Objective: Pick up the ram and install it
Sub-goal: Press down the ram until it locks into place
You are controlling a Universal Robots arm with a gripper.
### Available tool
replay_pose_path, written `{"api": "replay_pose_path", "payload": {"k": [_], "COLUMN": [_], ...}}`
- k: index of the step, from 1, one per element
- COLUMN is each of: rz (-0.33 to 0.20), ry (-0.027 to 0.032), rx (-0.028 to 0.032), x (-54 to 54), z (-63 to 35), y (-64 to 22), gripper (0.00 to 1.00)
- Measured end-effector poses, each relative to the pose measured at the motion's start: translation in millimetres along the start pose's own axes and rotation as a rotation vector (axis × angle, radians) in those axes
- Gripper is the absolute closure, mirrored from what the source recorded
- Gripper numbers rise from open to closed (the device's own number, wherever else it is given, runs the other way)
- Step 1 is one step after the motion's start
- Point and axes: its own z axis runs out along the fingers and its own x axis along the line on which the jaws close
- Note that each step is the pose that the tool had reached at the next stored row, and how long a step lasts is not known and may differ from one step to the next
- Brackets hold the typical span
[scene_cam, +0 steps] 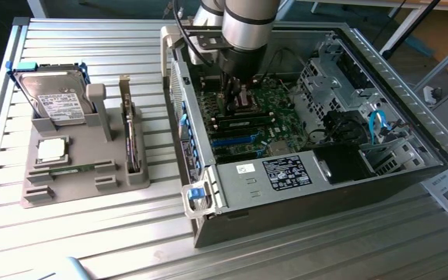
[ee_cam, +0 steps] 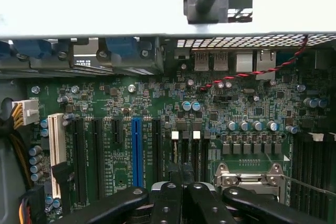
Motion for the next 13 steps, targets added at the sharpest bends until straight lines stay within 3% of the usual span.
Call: {"api": "replay_pose_path", "payload": {"k": [13], "rz": [0.000], "ry": [-0.0002], "rx": [0.0013], "x": [0.1], "z": [1.3], "y": [5.6], "gripper": [0.89]}}
